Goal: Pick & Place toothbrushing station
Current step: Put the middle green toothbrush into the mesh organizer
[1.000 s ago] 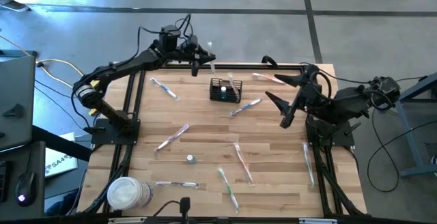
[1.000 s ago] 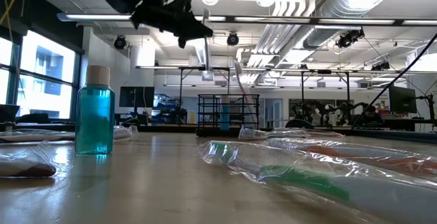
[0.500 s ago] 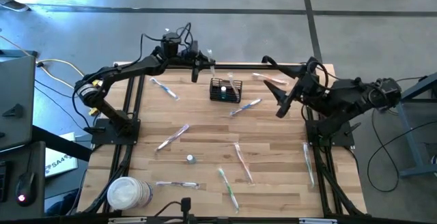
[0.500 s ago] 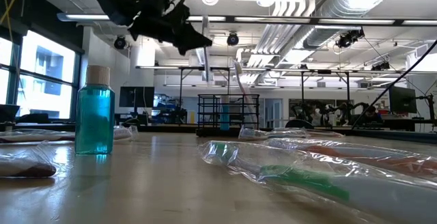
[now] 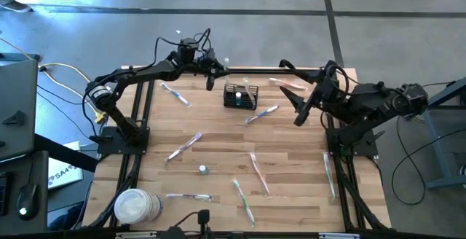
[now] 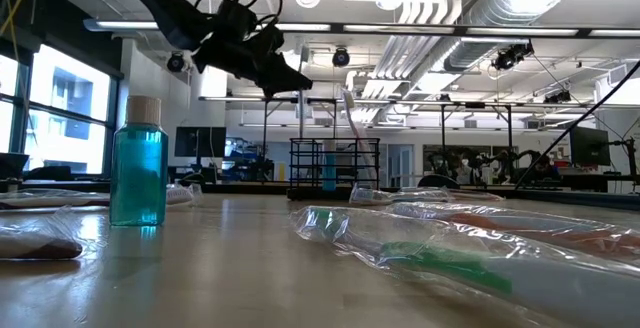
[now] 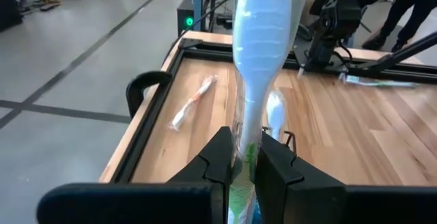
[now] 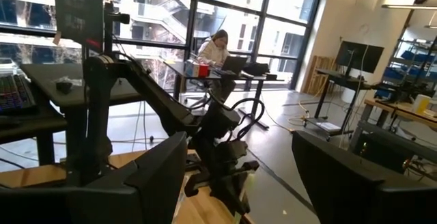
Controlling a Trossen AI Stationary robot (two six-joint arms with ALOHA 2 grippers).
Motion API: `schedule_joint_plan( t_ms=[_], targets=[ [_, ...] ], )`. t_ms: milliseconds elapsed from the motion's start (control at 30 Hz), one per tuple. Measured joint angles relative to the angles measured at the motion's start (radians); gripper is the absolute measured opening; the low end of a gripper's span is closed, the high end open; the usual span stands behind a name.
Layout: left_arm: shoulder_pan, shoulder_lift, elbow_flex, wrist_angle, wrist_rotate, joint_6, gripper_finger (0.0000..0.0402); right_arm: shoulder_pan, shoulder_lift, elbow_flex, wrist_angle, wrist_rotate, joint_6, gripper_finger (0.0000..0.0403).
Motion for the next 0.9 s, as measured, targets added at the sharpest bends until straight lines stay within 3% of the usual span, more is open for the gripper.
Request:
schedule_joint_plan(
  t_ms=[400,900],
  targets=[
    [-0.007,0.000,-0.125,0.170,0.013,-0.036,0.0032,-0.035,0.000,0.000,0.000,-0.004,-0.005,0.0258],
    [0.007,0.106,-0.125,0.276,0.038,-0.107,0.0032,-0.109,0.000,0.000,0.032,-0.160,0.037,0.0258]
  ],
)
